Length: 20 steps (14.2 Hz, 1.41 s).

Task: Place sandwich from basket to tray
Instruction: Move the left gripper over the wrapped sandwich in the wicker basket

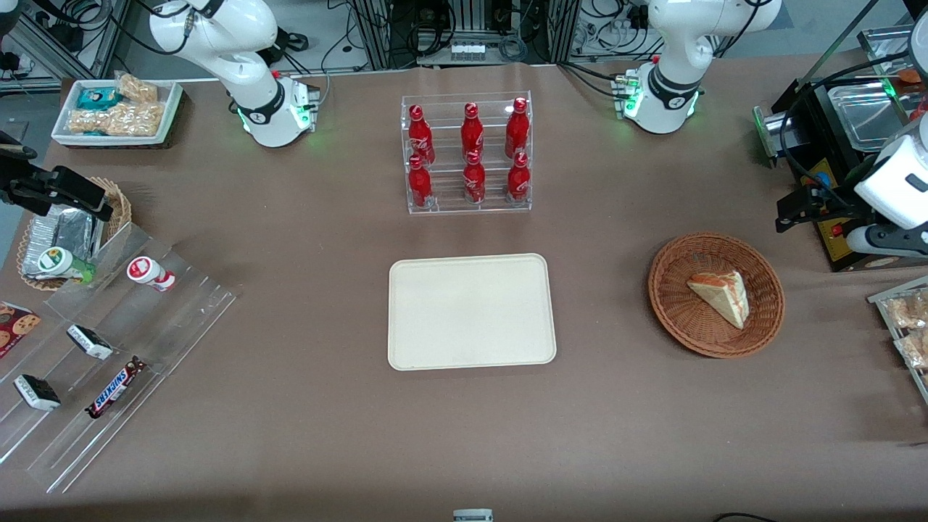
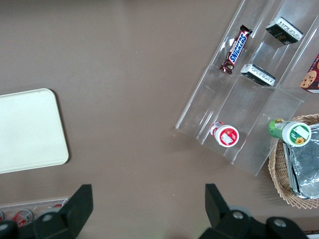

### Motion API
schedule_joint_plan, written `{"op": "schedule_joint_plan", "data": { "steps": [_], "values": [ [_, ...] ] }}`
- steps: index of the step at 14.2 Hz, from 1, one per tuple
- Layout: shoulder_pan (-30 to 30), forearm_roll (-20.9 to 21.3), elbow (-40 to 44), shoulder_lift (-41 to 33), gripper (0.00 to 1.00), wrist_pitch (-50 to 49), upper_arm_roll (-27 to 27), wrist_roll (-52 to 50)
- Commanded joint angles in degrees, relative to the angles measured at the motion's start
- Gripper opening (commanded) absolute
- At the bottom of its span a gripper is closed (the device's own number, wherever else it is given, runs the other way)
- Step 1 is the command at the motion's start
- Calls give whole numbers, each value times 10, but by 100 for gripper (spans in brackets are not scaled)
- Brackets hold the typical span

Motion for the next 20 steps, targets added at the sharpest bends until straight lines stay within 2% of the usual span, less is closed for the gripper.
{"op": "schedule_joint_plan", "data": {
  "steps": [1, 3, 12, 14, 20],
  "values": [
    [-3, 5, -28, 9, 100, 13, 6, -3],
    [-3, 40, -70, 9, 100, 47, 6, -8],
    [21, 49, -300, 9, 100, 293, 11, -91],
    [24, 49, -334, 9, 100, 336, 11, -157],
    [25, 39, -362, 35, 100, 411, 11, -411]
  ]
}}
